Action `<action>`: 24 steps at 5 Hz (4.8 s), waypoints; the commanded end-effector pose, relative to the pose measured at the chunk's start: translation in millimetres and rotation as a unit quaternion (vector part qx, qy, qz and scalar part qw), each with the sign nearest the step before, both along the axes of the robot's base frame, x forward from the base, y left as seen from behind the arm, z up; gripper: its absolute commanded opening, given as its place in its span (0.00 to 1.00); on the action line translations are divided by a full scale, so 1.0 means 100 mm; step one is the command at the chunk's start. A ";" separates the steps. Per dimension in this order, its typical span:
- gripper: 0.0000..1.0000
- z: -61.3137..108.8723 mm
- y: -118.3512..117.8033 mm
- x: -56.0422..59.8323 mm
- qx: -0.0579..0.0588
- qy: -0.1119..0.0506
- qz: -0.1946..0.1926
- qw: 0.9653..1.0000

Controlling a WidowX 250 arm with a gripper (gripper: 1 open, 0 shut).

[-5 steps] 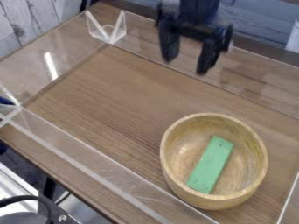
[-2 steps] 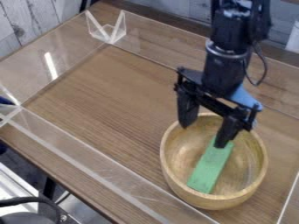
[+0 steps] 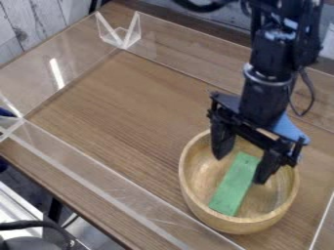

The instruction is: Remove the green block from inside the brown bowl and put it on the table

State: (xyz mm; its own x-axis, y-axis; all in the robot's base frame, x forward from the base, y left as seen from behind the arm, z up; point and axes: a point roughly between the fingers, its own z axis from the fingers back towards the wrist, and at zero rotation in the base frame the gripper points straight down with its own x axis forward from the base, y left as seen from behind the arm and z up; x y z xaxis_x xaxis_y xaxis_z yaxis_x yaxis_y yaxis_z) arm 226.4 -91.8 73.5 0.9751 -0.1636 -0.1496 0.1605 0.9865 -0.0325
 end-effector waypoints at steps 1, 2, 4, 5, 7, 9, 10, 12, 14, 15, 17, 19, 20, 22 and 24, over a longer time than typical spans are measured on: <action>1.00 0.00 -0.02 0.04 -0.010 -0.025 0.019 0.999; 1.00 0.01 -0.02 0.02 -0.014 -0.036 0.028 0.999; 1.00 0.09 -0.03 0.04 -0.018 -0.057 0.040 0.997; 1.00 0.11 -0.04 0.04 -0.019 -0.063 0.043 0.997; 1.00 0.08 -0.03 0.04 -0.021 -0.063 0.045 0.997; 1.00 0.07 -0.03 0.04 -0.021 -0.064 0.046 0.997; 1.00 0.07 -0.04 0.05 -0.021 -0.066 0.049 0.996; 1.00 0.05 -0.04 0.05 -0.019 -0.068 0.050 0.996; 1.00 0.04 -0.03 0.05 -0.017 -0.067 0.051 0.996; 1.00 -0.03 -0.03 0.05 -0.016 -0.062 0.050 0.997; 1.00 -0.18 -0.03 0.05 -0.014 -0.050 0.049 0.997; 0.00 -0.23 -0.03 0.05 -0.014 -0.045 0.052 0.998; 0.00 -0.19 -0.03 0.06 -0.015 -0.045 0.053 0.997; 0.00 0.07 0.00 0.08 -0.018 -0.057 0.053 0.997; 0.00 0.70 0.07 0.20 -0.012 -0.101 0.060 0.993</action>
